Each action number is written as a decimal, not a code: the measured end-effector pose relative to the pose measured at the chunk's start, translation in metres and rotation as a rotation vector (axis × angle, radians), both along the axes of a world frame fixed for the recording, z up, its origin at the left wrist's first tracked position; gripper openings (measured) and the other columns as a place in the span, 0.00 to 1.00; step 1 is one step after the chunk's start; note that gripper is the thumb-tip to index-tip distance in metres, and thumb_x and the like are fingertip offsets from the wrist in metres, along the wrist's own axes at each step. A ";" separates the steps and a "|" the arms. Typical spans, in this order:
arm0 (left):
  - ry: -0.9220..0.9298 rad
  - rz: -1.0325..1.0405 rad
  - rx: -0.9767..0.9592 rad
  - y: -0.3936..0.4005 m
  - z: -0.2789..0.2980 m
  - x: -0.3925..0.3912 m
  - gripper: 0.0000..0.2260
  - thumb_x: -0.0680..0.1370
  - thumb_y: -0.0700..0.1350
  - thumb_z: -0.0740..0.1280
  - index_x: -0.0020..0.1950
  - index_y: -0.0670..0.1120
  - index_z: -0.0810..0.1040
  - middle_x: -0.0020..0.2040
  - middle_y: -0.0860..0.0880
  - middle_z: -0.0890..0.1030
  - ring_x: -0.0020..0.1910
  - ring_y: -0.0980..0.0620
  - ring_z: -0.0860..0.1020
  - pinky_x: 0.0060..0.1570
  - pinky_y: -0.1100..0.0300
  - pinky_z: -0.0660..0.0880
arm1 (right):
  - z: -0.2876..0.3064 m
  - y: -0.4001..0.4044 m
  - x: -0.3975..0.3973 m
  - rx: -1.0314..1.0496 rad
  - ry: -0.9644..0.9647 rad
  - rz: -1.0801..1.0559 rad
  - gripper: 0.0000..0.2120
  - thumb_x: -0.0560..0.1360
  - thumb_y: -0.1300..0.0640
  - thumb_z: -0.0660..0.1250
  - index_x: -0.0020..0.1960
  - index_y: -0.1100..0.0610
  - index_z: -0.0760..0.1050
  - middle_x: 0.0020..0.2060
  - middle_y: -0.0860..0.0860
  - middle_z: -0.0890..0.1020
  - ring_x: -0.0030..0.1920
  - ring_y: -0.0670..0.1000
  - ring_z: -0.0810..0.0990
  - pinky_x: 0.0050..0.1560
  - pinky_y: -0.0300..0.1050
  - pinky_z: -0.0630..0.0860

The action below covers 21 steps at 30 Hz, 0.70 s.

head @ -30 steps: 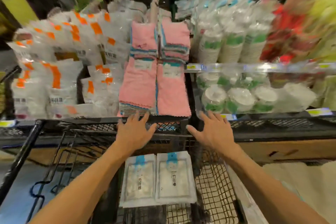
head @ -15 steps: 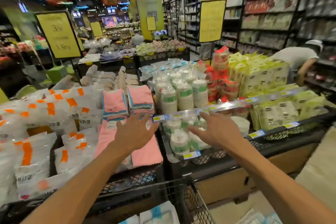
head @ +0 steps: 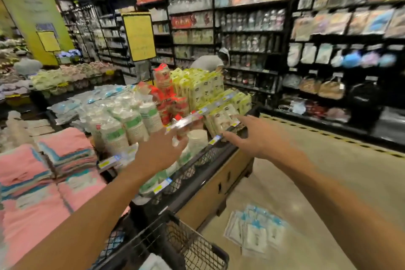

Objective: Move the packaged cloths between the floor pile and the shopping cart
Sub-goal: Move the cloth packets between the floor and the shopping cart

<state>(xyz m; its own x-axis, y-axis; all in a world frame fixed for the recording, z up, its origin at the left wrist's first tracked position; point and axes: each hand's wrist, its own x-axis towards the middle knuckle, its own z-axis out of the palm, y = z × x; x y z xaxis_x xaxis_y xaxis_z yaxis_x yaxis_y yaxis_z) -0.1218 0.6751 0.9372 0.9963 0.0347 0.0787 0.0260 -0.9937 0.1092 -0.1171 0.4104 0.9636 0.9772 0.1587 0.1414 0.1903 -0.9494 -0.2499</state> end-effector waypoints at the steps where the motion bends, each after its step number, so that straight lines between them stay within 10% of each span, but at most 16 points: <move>1: -0.010 -0.041 -0.009 -0.016 -0.001 0.001 0.32 0.80 0.71 0.48 0.80 0.58 0.60 0.80 0.49 0.65 0.76 0.43 0.66 0.72 0.37 0.62 | 0.000 -0.015 -0.008 -0.001 0.007 -0.033 0.46 0.74 0.22 0.53 0.83 0.49 0.59 0.80 0.51 0.66 0.77 0.55 0.68 0.73 0.55 0.72; 21: 0.043 -0.291 0.003 -0.288 -0.043 0.060 0.34 0.80 0.71 0.47 0.83 0.58 0.49 0.81 0.45 0.62 0.76 0.41 0.66 0.72 0.31 0.60 | -0.042 -0.292 -0.040 0.049 0.005 -0.296 0.39 0.78 0.29 0.61 0.82 0.48 0.60 0.79 0.49 0.68 0.77 0.54 0.68 0.73 0.53 0.69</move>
